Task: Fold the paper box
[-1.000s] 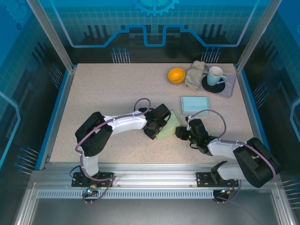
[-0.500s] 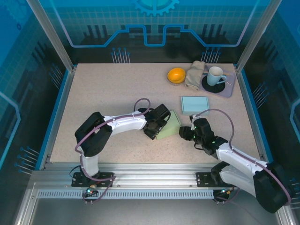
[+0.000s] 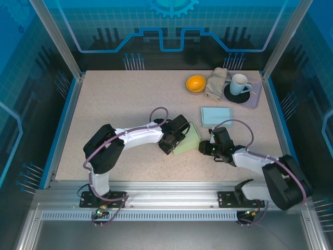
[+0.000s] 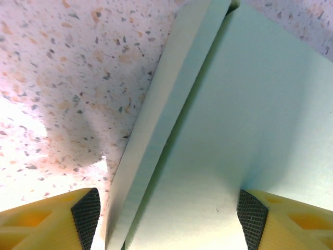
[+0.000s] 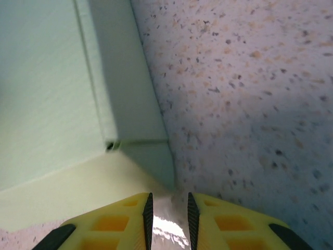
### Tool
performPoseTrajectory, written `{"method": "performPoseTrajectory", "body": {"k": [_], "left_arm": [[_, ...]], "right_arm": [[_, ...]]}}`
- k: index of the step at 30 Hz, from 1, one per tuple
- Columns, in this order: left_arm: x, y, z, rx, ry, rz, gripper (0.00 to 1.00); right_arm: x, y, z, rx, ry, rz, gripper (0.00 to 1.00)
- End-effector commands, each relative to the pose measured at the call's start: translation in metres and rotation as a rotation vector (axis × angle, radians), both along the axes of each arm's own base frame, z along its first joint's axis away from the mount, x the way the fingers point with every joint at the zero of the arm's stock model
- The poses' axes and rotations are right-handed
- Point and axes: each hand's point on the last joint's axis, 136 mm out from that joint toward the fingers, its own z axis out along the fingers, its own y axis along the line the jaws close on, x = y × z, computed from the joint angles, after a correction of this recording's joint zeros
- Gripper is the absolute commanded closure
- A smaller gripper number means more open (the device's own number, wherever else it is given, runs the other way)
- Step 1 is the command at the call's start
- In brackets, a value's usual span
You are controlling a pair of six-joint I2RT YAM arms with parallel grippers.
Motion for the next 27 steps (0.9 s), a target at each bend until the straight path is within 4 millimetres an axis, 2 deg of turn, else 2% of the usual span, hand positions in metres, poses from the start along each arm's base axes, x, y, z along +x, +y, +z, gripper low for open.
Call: {"method": "performPoseTrajectory", "body": {"k": [1, 4, 8, 13, 16, 19, 21, 27], "left_arm": [[-0.006, 0.012, 0.001, 0.08, 0.029, -0.054, 0.26], [-0.01, 0.009, 0.005, 0.066, 0.043, -0.098, 0.25], [-0.003, 0.012, 0.035, 0.084, -0.082, -0.225, 0.21], [0.023, 0.021, 0.092, 0.133, -0.301, -0.432, 0.15], [0.046, 0.02, 0.111, 0.079, -0.377, -0.606, 0.14], [0.069, 0.023, 0.109, -0.022, -0.399, -0.722, 0.15], [0.082, 0.022, 0.1, -0.079, -0.416, -0.767, 0.15], [0.107, -0.004, 0.078, -0.167, -0.447, -0.888, 0.18]], "right_arm": [[0.025, 0.011, 0.013, 0.081, -0.039, -0.002, 0.73], [0.034, 0.014, 0.014, 0.091, -0.016, 0.006, 0.73], [0.037, 0.014, 0.009, 0.081, 0.032, 0.024, 0.72], [0.037, 0.019, 0.007, 0.097, 0.103, 0.064, 0.75], [0.034, 0.019, 0.009, 0.094, 0.162, 0.067, 0.79], [0.03, 0.016, 0.009, 0.087, 0.197, 0.037, 0.81], [0.028, 0.012, 0.01, 0.082, 0.215, 0.003, 0.81], [0.032, 0.013, 0.01, 0.115, 0.228, -0.041, 0.87]]}}
